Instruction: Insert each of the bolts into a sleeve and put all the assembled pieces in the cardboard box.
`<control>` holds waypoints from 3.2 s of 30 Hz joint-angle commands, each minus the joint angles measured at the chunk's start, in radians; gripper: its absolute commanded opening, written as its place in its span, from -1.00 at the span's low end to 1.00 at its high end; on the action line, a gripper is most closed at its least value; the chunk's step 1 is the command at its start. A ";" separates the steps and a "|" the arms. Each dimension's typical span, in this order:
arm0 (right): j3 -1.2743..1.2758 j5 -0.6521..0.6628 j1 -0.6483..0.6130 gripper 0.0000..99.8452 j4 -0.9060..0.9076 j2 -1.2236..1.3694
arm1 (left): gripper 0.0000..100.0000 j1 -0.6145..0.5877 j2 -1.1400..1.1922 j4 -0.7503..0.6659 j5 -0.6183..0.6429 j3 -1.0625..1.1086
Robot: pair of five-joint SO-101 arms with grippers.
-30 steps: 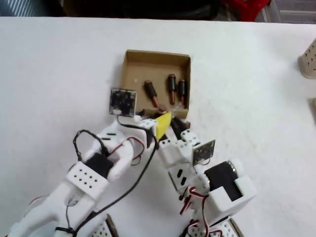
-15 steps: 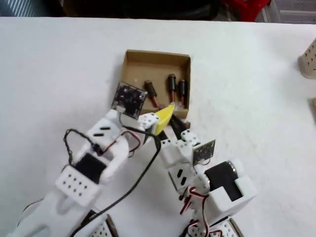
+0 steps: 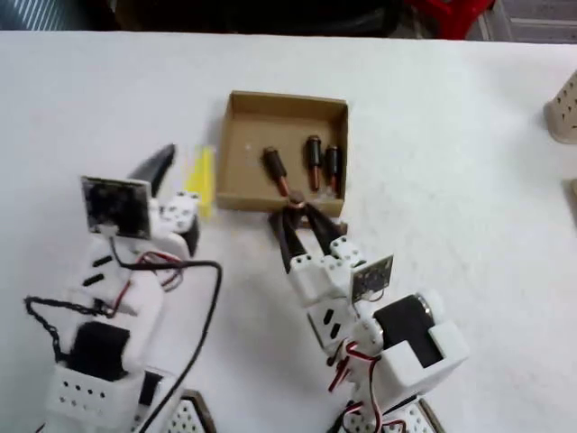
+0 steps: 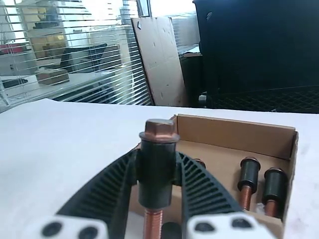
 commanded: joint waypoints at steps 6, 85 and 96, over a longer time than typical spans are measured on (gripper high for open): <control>0.005 0.000 0.012 -0.97 -0.024 -0.008 | -0.87 -0.220 -0.022 -0.006 0.006 0.172; -1.765 0.233 0.170 -0.84 2.264 0.302 | -0.86 -0.375 -0.024 0.206 -0.396 0.569; -1.898 0.233 0.177 -0.87 2.411 0.369 | -0.86 -0.375 -0.024 0.201 -0.396 0.569</control>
